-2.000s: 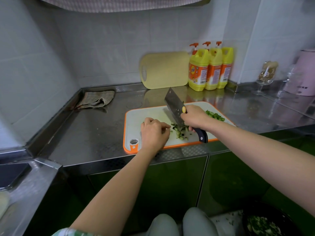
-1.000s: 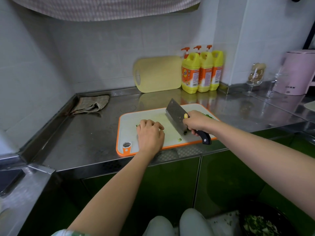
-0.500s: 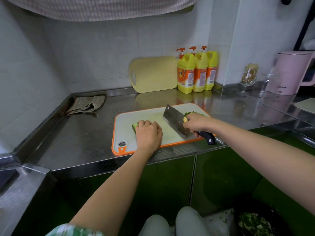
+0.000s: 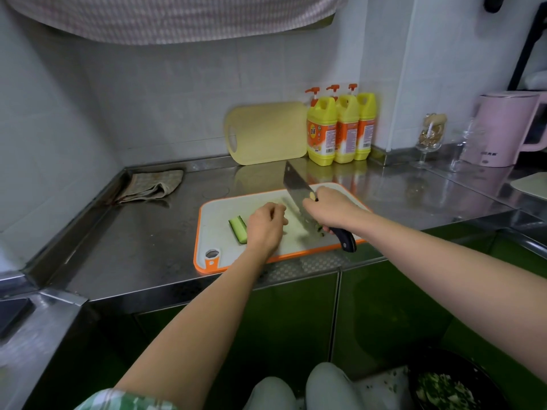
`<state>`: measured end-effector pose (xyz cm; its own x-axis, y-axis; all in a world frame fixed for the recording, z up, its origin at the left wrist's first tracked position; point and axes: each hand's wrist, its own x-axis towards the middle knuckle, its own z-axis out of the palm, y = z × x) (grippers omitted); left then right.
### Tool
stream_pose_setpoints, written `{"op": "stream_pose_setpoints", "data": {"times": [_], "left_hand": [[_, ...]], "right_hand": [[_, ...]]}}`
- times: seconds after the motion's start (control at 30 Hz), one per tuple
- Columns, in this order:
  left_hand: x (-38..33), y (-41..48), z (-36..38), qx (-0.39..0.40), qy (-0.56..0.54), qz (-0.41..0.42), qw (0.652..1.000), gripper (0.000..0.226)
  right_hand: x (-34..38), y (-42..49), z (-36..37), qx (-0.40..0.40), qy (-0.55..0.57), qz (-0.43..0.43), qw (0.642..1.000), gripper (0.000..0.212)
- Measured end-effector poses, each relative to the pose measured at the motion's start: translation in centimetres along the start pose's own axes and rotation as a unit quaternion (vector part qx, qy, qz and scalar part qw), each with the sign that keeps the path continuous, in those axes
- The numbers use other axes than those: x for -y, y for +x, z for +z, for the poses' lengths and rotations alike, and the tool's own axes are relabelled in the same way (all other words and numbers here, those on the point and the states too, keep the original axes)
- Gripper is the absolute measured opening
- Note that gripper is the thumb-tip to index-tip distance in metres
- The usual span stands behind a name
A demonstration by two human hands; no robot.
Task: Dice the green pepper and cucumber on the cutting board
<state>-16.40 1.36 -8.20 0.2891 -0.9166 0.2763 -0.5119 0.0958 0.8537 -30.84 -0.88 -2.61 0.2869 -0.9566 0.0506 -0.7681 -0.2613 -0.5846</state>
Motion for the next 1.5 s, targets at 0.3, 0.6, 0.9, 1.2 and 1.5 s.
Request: {"op": "stream_pose_setpoints", "data": {"times": [0.3, 0.6, 0.9, 1.2, 1.5], "left_hand": [[-0.8, 1.3, -0.7, -0.002, -0.182, -0.175, 0.968, 0.021], [1.2, 1.6, -2.4, -0.043, -0.182, -0.195, 0.963, 0.028], [2.2, 1.0, -5.3, -0.091, -0.138, -0.207, 0.964, 0.03], [1.7, 0.2, -5.8, -0.097, -0.121, -0.188, 0.97, 0.037], [-0.6, 1.1, -4.0, -0.083, -0.104, -0.134, 0.982, 0.034]], "right_hand": [[1.5, -0.7, 2.8, 0.063, -0.046, -0.117, 0.99, 0.029], [0.6, 1.0, 3.8, 0.123, -0.041, -0.156, 0.979, 0.046], [0.9, 2.5, 7.2, 0.122, -0.087, -0.065, 0.987, 0.056], [3.1, 3.4, 7.9, 0.117, -0.119, -0.067, 0.984, 0.058], [4.2, 0.6, 2.9, 0.144, 0.041, -0.084, 0.985, 0.059]]}}
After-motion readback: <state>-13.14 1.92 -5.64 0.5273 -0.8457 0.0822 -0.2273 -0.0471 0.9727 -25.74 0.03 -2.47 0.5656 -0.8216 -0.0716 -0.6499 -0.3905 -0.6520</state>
